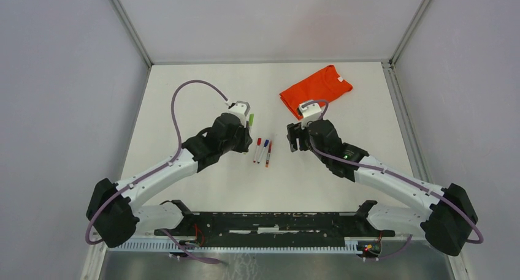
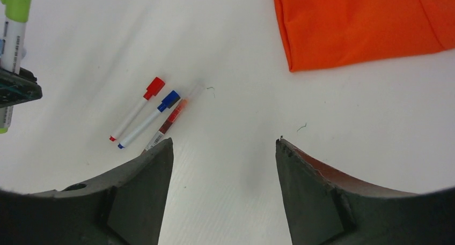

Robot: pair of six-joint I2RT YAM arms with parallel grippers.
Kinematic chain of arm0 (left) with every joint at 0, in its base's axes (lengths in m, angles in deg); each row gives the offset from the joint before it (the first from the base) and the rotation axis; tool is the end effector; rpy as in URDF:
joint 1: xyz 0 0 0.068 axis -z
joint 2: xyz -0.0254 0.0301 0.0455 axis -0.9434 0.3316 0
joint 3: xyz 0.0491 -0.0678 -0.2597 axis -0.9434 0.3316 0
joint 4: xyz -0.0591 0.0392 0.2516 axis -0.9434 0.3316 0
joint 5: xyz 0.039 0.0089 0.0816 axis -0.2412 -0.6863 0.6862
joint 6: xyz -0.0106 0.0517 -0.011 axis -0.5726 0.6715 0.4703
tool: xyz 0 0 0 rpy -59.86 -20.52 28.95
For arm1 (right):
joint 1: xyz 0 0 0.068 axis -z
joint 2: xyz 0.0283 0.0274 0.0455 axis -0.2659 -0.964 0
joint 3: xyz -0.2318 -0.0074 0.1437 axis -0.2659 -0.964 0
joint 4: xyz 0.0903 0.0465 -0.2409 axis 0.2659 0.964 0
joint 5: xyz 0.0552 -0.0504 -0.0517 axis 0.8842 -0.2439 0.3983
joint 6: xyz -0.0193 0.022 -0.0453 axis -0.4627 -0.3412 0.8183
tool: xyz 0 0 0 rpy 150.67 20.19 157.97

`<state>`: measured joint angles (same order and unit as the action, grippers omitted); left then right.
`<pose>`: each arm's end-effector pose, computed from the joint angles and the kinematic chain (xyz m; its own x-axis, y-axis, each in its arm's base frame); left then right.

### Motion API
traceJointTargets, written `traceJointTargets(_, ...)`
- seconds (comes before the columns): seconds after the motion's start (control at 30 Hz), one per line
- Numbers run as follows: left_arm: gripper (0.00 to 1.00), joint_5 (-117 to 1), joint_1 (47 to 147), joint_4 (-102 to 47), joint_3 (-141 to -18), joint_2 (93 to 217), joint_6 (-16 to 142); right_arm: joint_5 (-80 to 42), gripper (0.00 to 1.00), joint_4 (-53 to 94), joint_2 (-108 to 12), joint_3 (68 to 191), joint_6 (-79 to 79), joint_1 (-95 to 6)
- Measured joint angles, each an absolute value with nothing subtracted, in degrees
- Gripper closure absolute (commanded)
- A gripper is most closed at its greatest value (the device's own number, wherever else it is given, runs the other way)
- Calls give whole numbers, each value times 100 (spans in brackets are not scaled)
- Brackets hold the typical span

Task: Insert the pens into the pen caps
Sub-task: Place the pen at the center of the board.

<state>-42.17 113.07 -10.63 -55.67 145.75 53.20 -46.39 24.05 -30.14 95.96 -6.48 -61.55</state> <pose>0.1926 -0.1698 0.2781 -0.5852 0.0485 -0.8094 0.4027 0.8838 -0.2382 0.1808 0.1710 0.2734 -0.3913 -0.0910 -0.9157 -0.3889 0.9182 0.0749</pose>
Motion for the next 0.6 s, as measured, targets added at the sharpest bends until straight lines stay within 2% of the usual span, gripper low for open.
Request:
traceJointTargets(0.2, 92, -4042, 11228, -661, -5513, 15270, 5067, -4594, 17, 2424, -3128, 9347, -833, -6155)
traceJointTargets(0.6, 89, -4195, 11047, -632, -5618, 16437, 4981, -4639, 16, 2567, -3197, 9194, -816, -6155)
